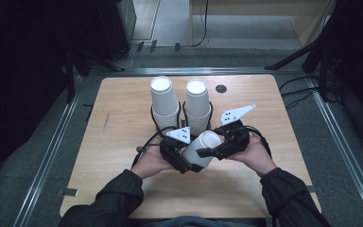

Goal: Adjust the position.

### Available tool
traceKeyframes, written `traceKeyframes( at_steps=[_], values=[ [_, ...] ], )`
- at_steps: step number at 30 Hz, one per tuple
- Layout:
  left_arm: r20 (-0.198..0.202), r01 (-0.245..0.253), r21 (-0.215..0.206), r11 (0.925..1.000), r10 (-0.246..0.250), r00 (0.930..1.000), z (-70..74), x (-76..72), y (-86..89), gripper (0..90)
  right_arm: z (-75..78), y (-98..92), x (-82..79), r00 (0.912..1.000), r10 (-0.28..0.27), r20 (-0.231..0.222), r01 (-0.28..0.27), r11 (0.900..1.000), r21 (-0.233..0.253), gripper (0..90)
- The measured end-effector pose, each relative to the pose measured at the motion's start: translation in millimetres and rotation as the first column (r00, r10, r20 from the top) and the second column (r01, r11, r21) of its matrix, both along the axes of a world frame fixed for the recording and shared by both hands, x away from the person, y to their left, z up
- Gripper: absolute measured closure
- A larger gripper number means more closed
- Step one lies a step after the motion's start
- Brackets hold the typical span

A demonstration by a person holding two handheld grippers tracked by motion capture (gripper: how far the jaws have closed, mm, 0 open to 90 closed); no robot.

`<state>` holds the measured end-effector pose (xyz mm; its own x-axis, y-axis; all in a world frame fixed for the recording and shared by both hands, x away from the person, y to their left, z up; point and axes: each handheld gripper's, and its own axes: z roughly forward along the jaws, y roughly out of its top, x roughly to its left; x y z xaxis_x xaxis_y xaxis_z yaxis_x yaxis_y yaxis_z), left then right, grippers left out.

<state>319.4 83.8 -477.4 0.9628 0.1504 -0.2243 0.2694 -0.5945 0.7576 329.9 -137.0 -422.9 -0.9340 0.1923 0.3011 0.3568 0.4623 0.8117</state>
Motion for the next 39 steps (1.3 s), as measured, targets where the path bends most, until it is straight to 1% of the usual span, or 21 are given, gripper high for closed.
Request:
traceKeyframes(
  at_steps=[3,5,6,11,13,14,16,18,22,24,26,28,29,30,32,33,34,36,37,38,39],
  values=[
    [-0.013,0.009,0.023,0.9997,-0.008,0.9999,-0.6,0.4,1.9,17.4,1.2,-1.9,-1.4,0.9999,-0.01,-0.004,0.009,1.0,-0.01,21.0],
    [-0.023,-0.003,0.035,0.9994,0.003,0.9997,0.8,1.4,5.6,17.4,2.8,-4.6,-2.4,0.9998,-0.016,-0.008,0.015,1.0,-0.009,16.7],
    [-0.011,-0.007,0.046,0.9989,0.008,0.9999,1.5,1.5,7.0,17.4,2.7,-4.9,-2.3,0.9998,-0.016,-0.012,0.016,1.0,-0.01,16.6],
    [-0.013,-0.031,0.068,0.9972,0.032,0.9994,3.7,2.2,13.5,17.3,0.8,-6.6,-3.8,0.9992,-0.035,0.017,0.036,0.999,-0.036,16.6],
    [-0.004,-0.045,0.084,0.9955,0.045,0.999,5.6,1.7,17.3,17.3,0.2,-8.5,-3.2,0.9992,-0.039,0.013,0.039,0.998,-0.043,16.6],
    [0.013,-0.058,0.099,0.9934,0.057,0.9983,8.0,1.5,20.5,17.3,-0.7,-10.6,-2.9,0.9994,-0.029,0.018,0.03,0.998,-0.048,17.4],
    [0.01,-0.065,0.104,0.9925,0.064,0.9979,9.3,1.8,22.3,17.3,-2.2,-12.3,-3.4,0.9991,-0.028,0.03,0.03,0.998,-0.06,18.1],
    [0.024,-0.073,0.117,0.9904,0.071,0.9972,12.5,2.1,26.4,17.3,-4.8,-14.5,-3.4,0.999,-0.031,0.032,0.034,0.997,-0.074,18.8],
    [0.049,-0.088,0.156,0.9838,0.081,0.9955,16.4,2.0,32.5,17.4,-8.3,-16.4,-3.5,0.9991,-0.029,0.03,0.031,0.997,-0.075,19.4],
    [0.053,-0.1,0.174,0.9797,0.092,0.9943,17.9,3.0,35.7,17.4,-13.1,-16.9,-5.6,0.999,-0.02,0.041,0.025,0.994,-0.106,19.7],
    [0.05,-0.097,0.182,0.9786,0.089,0.9948,18.4,3.9,36.7,17.4,-14.6,-16.9,-5.8,0.9989,-0.016,0.043,0.021,0.994,-0.111,19.7],
    [0.067,-0.096,0.216,0.9718,0.083,0.9943,18.9,5.0,38.3,17.4,-18.7,-16.2,-6.7,0.9986,-0.005,0.052,0.011,0.991,-0.132,20.0],
    [0.067,-0.096,0.216,0.9718,0.083,0.9943,18.9,5.0,38.3,17.4,-18.7,-16.2,-6.7,0.9986,-0.005,0.052,0.011,0.991,-0.132,20.0],
    [0.084,-0.094,0.221,0.9707,0.077,0.9935,18.5,5.2,39.2,17.4,-21.2,-15.1,-6.4,0.9987,0.005,0.051,0.003,0.989,-0.145,20.0],
    [0.098,-0.102,0.262,0.9598,0.079,0.9921,16.9,8.9,41.4,17.4,-23.3,-13.9,-5.8,0.9983,0.006,0.058,0.003,0.988,-0.157,20.0],
    [0.098,-0.102,0.262,0.9598,0.079,0.9921,16.9,8.9,41.4,17.4,-23.3,-13.9,-5.8,0.9983,0.006,0.058,0.003,0.988,-0.157,20.0],
    [0.097,-0.104,0.278,0.9549,0.08,0.9921,15.9,10.8,42.8,17.5,-26.2,-12.7,-5.5,0.9979,0.015,0.063,-0.004,0.986,-0.167,20.0],
    [0.091,-0.105,0.288,0.9518,0.082,0.9924,15.4,11.6,43.2,17.4,-27.1,-12.5,-5.7,0.998,0.017,0.061,-0.006,0.985,-0.17,20.0],
    [0.082,-0.1,0.295,0.9504,0.079,0.9935,14.8,12.0,43.2,17.4,-28.6,-12.3,-5.4,0.9979,0.019,0.062,-0.008,0.985,-0.174,20.0],
    [0.05,-0.076,0.304,0.9496,0.064,0.9967,13.0,13.3,42.9,17.3,-30.8,-12.1,-5.0,0.9972,0.022,0.071,-0.009,0.984,-0.18,20.1],
    [0.046,-0.073,0.31,0.9479,0.062,0.997,12.0,12.9,42.1,17.3,-31.1,-12.1,-4.9,0.9969,0.027,0.074,-0.013,0.984,-0.179,20.3]
  ],
)
